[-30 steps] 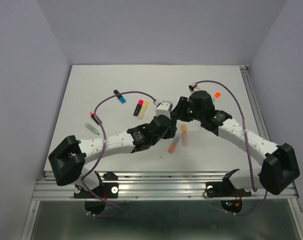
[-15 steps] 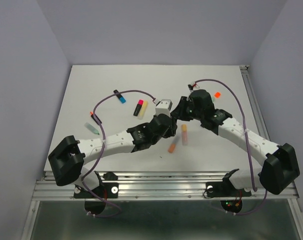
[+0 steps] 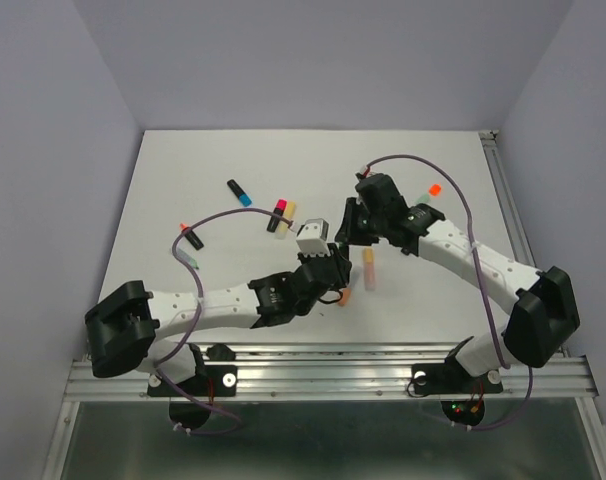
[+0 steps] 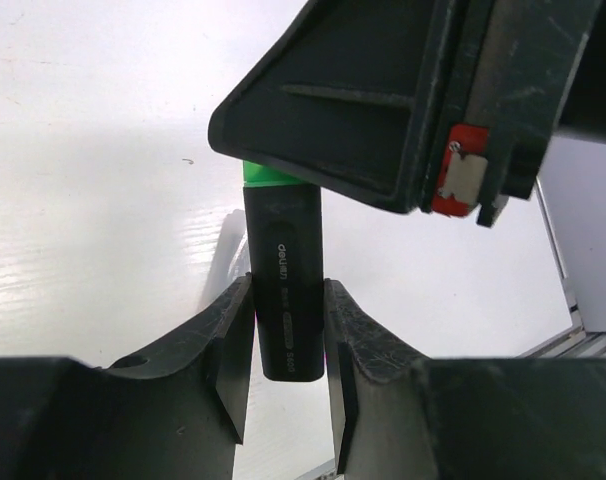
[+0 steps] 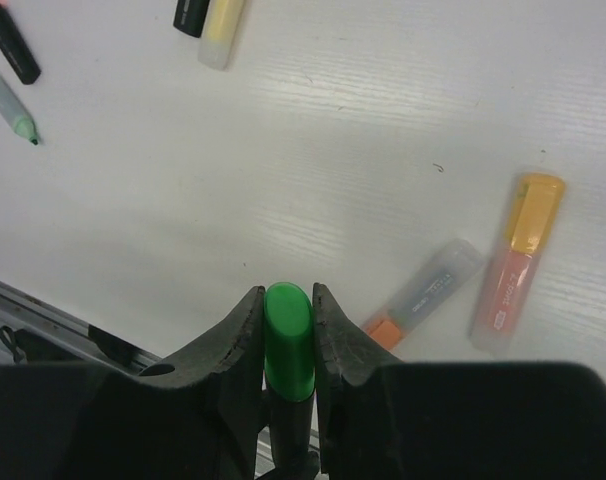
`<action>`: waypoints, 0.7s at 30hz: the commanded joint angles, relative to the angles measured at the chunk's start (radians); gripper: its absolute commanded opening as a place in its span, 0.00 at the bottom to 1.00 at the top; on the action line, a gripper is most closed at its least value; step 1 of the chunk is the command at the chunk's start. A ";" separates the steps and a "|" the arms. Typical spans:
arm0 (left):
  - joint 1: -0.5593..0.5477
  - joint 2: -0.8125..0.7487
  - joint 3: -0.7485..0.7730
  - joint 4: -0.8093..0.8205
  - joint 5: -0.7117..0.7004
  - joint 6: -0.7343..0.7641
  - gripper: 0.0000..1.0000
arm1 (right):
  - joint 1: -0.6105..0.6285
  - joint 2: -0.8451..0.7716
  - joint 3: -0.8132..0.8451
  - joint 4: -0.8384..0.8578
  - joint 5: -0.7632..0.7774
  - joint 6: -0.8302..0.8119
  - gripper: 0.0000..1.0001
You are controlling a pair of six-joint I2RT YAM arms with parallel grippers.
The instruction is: Open the pen caps
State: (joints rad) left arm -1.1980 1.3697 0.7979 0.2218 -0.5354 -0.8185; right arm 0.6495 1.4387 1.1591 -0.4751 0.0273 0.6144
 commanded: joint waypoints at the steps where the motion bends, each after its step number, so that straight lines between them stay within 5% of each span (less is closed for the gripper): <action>1: -0.159 -0.003 -0.028 -0.119 0.143 -0.074 0.00 | -0.094 0.054 0.200 0.262 0.356 -0.067 0.01; 12: -0.192 0.020 -0.040 -0.136 0.124 -0.119 0.00 | -0.191 0.031 0.182 0.303 0.293 -0.067 0.01; 16: -0.177 0.002 0.003 -0.220 0.078 -0.145 0.00 | -0.191 -0.012 0.136 0.315 0.162 -0.093 0.01; 17: -0.166 0.002 0.038 -0.255 0.080 -0.145 0.26 | -0.191 -0.027 0.107 0.320 0.137 -0.094 0.01; 18: -0.157 -0.003 0.052 -0.278 0.071 -0.139 0.40 | -0.191 -0.041 0.088 0.328 0.108 -0.096 0.01; 20: -0.132 -0.017 0.073 -0.303 0.046 -0.104 0.66 | -0.191 -0.093 0.033 0.345 0.034 -0.090 0.01; 21: -0.124 -0.041 0.076 -0.296 0.049 -0.066 0.69 | -0.192 -0.109 0.021 0.348 0.011 -0.084 0.01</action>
State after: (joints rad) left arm -1.3544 1.4036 0.8070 -0.0227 -0.4320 -0.9421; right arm 0.4530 1.4128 1.2430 -0.2062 0.1635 0.5426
